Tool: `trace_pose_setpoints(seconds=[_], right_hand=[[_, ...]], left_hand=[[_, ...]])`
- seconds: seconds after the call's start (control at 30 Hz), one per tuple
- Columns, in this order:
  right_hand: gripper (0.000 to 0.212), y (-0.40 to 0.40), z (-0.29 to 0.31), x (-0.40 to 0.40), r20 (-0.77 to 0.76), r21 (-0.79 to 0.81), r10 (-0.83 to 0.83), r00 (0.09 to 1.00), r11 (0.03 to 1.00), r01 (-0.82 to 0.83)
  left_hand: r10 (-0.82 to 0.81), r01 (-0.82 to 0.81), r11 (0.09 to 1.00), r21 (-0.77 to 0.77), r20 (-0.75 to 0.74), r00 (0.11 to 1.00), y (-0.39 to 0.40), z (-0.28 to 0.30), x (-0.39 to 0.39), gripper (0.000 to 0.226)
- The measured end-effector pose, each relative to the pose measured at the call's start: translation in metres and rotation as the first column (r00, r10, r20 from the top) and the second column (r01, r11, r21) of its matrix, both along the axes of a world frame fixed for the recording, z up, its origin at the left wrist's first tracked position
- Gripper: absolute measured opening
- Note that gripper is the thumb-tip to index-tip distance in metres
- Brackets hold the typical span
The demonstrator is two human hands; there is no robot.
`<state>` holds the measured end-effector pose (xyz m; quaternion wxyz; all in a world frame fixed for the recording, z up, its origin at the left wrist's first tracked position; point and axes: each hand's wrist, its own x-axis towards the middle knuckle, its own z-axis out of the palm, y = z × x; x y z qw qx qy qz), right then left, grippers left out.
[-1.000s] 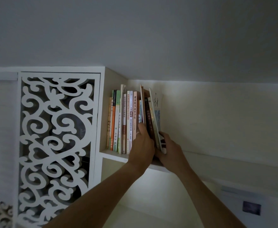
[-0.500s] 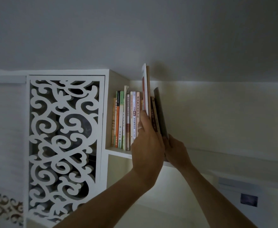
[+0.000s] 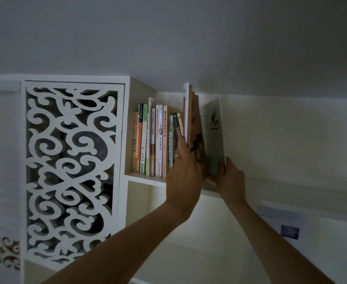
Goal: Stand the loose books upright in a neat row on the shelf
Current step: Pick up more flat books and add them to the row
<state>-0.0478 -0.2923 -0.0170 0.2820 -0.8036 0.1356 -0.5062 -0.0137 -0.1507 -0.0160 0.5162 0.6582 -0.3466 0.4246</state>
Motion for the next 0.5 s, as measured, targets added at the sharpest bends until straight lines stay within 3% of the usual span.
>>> trace_pose_setpoints(seconds=[0.1,0.3,0.43,0.5], right_hand=[[0.029,0.008,-0.001,-0.016,-0.032,0.002,0.054,0.998,0.999,-0.054],[0.036,0.027,0.001,-0.026,-0.151,0.047,0.253,0.956,0.967,-0.249],[0.039,0.033,0.004,-0.024,-0.226,0.103,0.475,0.851,0.880,-0.464],[0.047,0.028,-0.001,-0.022,-0.264,0.098,0.508,0.820,0.860,-0.501]], left_hand=[[0.050,-0.050,0.999,0.000,-0.034,0.998,-0.010,0.003,0.009,0.050],[-0.087,0.094,0.993,0.069,-0.103,0.991,-0.022,0.012,0.025,0.045],[-0.154,0.193,0.968,0.162,-0.226,0.962,-0.019,0.018,0.020,0.049],[-0.135,0.181,0.967,0.179,-0.244,0.960,-0.018,0.022,0.021,0.053]])
